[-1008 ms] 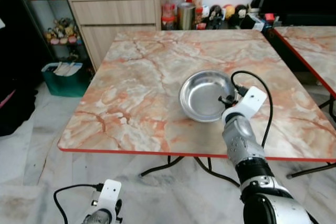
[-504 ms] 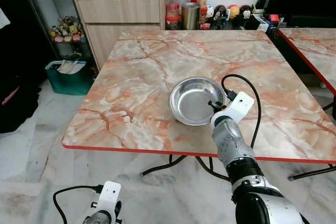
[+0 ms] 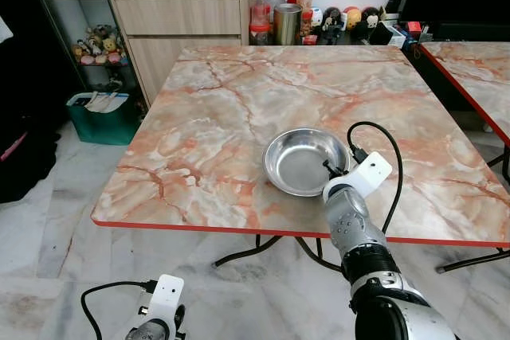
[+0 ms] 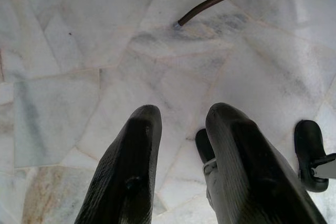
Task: Setting the table
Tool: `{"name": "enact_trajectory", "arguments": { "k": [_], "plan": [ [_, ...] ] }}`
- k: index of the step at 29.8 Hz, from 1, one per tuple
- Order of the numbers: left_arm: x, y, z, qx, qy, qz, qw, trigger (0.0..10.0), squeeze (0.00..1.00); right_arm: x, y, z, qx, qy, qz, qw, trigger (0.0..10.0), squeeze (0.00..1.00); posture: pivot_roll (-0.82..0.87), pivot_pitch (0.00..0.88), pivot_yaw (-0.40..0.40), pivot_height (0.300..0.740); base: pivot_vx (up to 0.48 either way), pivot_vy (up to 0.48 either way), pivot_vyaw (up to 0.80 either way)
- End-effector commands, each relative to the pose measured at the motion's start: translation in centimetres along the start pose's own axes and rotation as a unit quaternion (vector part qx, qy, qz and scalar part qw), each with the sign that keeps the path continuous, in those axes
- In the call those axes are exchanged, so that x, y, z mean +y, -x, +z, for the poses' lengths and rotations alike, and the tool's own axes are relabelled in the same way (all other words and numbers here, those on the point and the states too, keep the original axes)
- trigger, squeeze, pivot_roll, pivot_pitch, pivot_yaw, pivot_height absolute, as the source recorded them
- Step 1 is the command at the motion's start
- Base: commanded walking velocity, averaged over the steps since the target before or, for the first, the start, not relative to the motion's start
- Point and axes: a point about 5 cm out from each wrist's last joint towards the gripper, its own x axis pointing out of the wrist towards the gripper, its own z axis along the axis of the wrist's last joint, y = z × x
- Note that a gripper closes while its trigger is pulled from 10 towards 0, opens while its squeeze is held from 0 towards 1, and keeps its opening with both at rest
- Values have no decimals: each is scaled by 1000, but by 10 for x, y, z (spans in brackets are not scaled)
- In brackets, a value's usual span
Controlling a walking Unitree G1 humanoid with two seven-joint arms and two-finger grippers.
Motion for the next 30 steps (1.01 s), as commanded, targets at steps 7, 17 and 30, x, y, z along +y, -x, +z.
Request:
{"name": "enact_trajectory", "arguments": {
  "k": [7, 17, 30],
  "plan": [
    [6, 0, 1, 3, -1, 5, 1000, 10000, 0, 8, 3, 0, 3, -19, 4, 1000, 10000, 0, 0, 0, 23, 736, 0, 0, 0],
    [7, 0, 2, 0, -2, 4, 1000, 10000, 0, 6, 5, -4, 1, -15, -14, 1000, 10000, 0, -2, 0, 25, 736, 0, 0, 0],
    [7, 0, 1, 0, 0, 5, 1000, 10000, 0, 9, 7, -7, 8, -18, -14, 1000, 10000, 1000, 3, 0, 24, 736, 0, 0, 0]
  ]
}}
